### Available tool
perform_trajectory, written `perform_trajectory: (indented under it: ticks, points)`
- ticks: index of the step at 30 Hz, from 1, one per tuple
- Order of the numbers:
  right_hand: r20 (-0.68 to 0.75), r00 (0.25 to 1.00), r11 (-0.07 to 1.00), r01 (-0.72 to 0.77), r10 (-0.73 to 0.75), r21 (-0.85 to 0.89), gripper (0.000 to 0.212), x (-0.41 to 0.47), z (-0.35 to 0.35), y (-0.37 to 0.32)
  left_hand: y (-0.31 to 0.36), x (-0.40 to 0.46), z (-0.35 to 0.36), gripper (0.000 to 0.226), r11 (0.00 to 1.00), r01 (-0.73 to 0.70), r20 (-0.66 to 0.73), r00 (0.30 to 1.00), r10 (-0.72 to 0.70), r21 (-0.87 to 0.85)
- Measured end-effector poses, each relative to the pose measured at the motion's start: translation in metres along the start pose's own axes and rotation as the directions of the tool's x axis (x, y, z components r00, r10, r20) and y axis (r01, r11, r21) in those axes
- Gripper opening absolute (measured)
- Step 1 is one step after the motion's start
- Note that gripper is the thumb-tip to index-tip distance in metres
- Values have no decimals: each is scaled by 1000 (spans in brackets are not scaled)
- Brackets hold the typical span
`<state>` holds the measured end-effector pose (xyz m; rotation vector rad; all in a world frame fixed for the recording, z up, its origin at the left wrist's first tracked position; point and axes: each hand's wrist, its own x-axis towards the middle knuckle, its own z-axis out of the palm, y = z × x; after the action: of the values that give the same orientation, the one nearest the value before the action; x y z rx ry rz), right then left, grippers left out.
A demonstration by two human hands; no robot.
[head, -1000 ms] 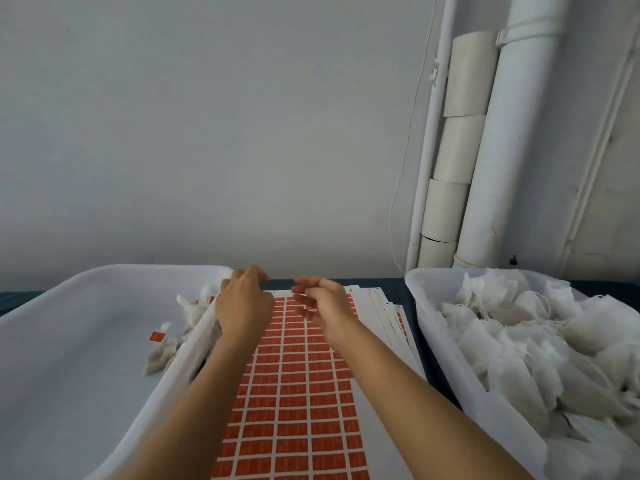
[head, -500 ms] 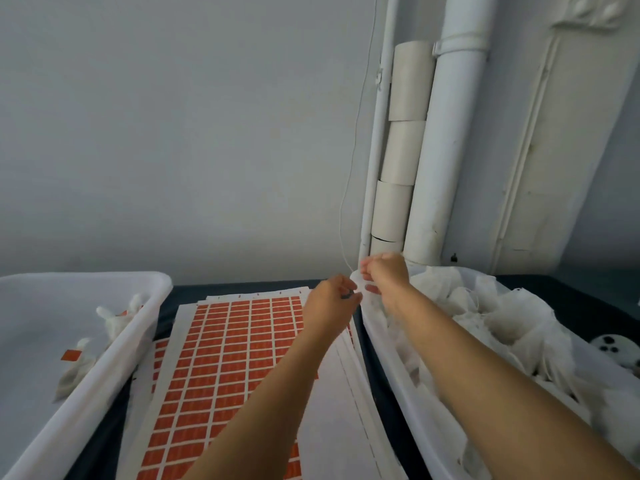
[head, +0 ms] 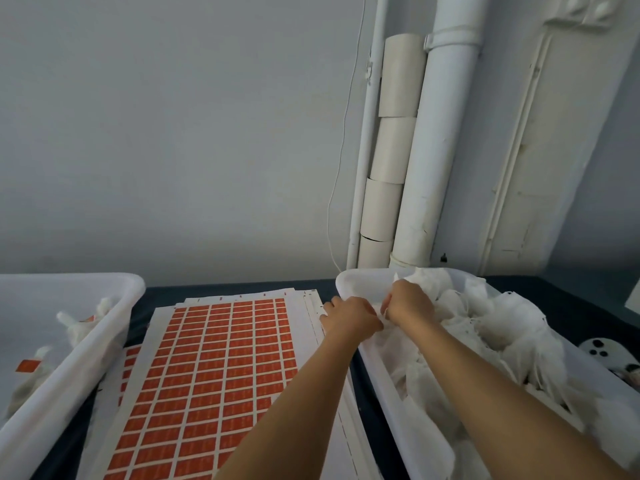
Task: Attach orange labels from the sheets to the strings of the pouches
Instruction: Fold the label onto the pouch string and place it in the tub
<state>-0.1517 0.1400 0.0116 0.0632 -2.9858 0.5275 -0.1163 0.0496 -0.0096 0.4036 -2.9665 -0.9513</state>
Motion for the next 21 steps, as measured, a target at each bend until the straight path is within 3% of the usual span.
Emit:
perform_trajectory:
  ticks: [4, 7, 10, 13, 15, 18, 21]
  points:
    - [-78, 996, 996, 57, -52, 68, 16, -2, -13, -10, 0, 2, 1, 47, 997, 2, -49, 999, -6, -73]
    - [-169, 982, 974, 118, -86, 193, 11, -8, -26, -25, -3, 0, -3, 42, 973, -28, -175, 984, -13, -230]
    - [-300, 943, 913, 246, -147, 325, 10, -19, -43, -42, -6, -9, -18, 24, 846, -144, -319, 947, -33, -513]
    - [-380, 904, 789, 377, -199, 485, 9, -34, -61, -65, -14, -31, -46, 20, 643, -353, -457, 890, 5, -680]
    - [-383, 894, 677, 432, -234, 595, 6, -48, -66, -79, -28, -49, -66, 17, 538, -467, -533, 845, 40, -702]
    - [-330, 904, 558, 428, -273, 711, 4, -71, -57, -93, -60, -74, -83, 18, 511, -512, -561, 825, 67, -691]
    - [-131, 950, 589, 281, -284, 758, 11, -91, -31, -105, -93, -95, -80, 13, 535, -441, -515, 857, 13, -721]
